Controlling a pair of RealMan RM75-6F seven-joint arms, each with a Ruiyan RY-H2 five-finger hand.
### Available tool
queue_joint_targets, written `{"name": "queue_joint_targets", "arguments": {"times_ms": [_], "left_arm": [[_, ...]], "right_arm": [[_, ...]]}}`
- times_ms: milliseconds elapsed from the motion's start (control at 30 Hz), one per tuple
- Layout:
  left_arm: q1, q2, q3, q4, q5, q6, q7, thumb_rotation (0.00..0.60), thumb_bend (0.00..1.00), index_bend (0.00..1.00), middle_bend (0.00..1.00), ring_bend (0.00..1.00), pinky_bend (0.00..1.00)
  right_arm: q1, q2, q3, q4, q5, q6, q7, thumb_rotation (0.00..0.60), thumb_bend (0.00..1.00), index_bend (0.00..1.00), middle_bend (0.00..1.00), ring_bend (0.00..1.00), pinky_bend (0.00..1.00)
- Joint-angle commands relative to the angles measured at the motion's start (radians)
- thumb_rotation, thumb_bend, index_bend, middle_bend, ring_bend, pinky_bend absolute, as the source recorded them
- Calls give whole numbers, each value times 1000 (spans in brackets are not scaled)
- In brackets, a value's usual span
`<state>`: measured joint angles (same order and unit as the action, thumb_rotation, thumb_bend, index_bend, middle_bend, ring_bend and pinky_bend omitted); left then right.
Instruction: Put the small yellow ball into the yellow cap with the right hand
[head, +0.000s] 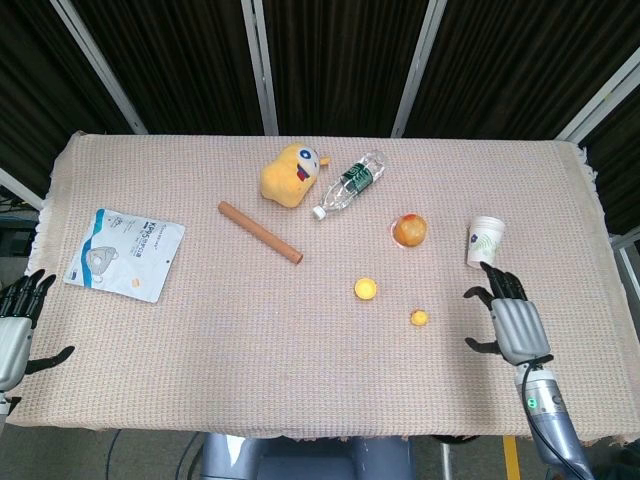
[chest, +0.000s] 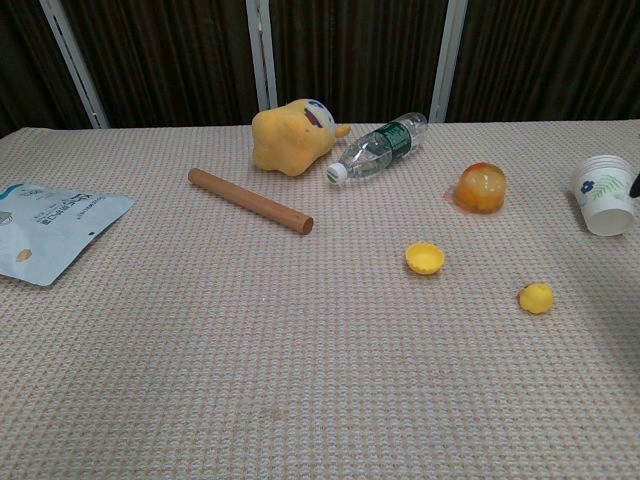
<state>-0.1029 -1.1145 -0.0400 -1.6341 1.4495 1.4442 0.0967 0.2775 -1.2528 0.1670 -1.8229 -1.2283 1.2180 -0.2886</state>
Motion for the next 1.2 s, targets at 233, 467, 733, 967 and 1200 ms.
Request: {"name": "queue_joint_targets", "arguments": {"times_ms": [233,467,733,967,1200], "left_arm": [[-2,-6,-2,7,5,3,-2,600,0,0,0,0,94],[-3,-7,-1,7,12,5,-6,600,0,0,0,0,93],[-6,-7,-1,10,20,6,-11,600,0,0,0,0,93],[-5,-8,0,11,27,12,-4,600,0,0,0,0,93],[-6,-7,2,9,30,11,-3,600,0,0,0,0,92]], "right_arm": [[68,-148,11,35,107,-36,-92,600,26,371,0,0,0],[99,-227,20,84,123,-31,-114,600,60,396,0,0,0],[140,-289,28,153,162,-53,-156,600,78,410,0,0,0],[170,-334,36,208,214,-78,-182,600,125,433,0,0,0],[187,-356,43,232,235,-80,-186,600,164,462,0,0,0]]}}
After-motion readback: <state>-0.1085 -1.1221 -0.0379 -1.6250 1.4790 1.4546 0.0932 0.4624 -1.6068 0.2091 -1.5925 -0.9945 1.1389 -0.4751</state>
